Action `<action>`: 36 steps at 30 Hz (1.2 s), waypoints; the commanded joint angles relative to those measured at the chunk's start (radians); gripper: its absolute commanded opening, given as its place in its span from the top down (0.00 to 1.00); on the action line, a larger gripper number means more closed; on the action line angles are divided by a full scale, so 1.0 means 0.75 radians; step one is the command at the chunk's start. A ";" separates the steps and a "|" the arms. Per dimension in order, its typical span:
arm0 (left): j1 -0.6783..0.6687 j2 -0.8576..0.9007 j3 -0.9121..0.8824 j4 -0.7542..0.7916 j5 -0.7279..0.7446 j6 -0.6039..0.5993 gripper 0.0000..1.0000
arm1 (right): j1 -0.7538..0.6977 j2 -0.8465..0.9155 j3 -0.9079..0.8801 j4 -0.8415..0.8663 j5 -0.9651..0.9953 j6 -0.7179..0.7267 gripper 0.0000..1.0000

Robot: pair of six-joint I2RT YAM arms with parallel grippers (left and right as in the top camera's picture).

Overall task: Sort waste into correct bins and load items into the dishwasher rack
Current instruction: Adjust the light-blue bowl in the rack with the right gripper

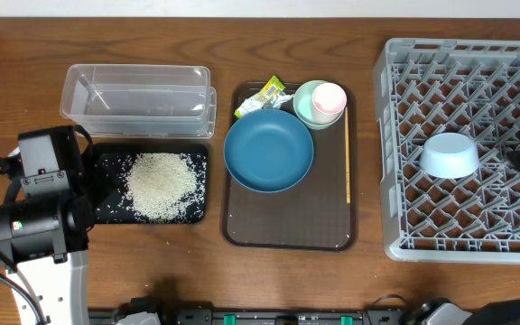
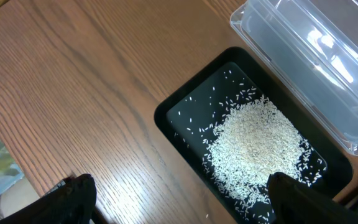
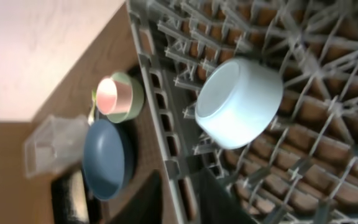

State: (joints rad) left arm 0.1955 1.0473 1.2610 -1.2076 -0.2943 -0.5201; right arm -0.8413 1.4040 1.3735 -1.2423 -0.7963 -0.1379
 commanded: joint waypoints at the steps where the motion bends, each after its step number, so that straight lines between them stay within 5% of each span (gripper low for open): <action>1: 0.006 0.005 0.002 -0.005 -0.008 0.003 0.10 | 0.054 -0.008 0.002 0.081 0.041 0.157 0.99; 8: 0.006 0.005 0.002 -0.005 -0.008 0.003 0.09 | 0.317 0.029 -0.046 0.425 0.228 0.375 0.99; 17: 0.006 0.005 0.002 -0.005 -0.008 0.003 0.09 | 0.700 0.225 -0.046 0.560 0.902 0.473 0.99; 36: 0.006 0.005 0.002 -0.005 -0.008 0.003 0.10 | 0.736 0.356 -0.047 0.389 1.096 0.623 0.99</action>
State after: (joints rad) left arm 0.1955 1.0473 1.2610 -1.2076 -0.2943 -0.5201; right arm -0.2886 1.6646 1.3437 -0.9436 0.0013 0.3077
